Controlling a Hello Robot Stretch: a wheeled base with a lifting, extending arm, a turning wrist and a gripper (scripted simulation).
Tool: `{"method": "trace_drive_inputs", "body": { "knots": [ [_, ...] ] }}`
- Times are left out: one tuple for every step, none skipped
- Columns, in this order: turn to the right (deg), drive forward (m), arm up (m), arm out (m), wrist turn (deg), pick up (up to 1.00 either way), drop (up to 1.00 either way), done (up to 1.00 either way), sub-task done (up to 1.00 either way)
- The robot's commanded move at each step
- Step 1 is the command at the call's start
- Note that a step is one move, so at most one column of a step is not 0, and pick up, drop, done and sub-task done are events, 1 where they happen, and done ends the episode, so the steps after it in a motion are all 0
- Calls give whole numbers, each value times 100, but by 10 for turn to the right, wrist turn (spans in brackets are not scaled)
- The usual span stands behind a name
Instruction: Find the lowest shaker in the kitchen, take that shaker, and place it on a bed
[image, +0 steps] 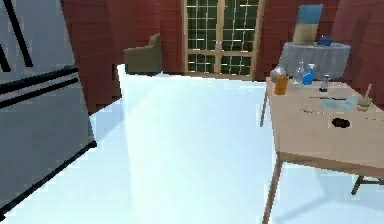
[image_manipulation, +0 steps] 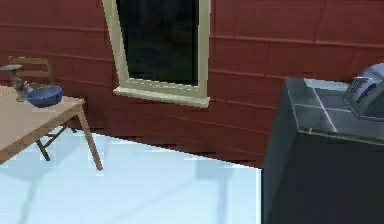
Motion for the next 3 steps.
{"method": "trace_drive_inputs", "body": {
  "knots": [
    [-30,0,0,0,0,0,0,0,0],
    [0,100,0,0,0,0,0,0,0],
    [180,0,0,0,0,0,0,0,0]
  ]
}}
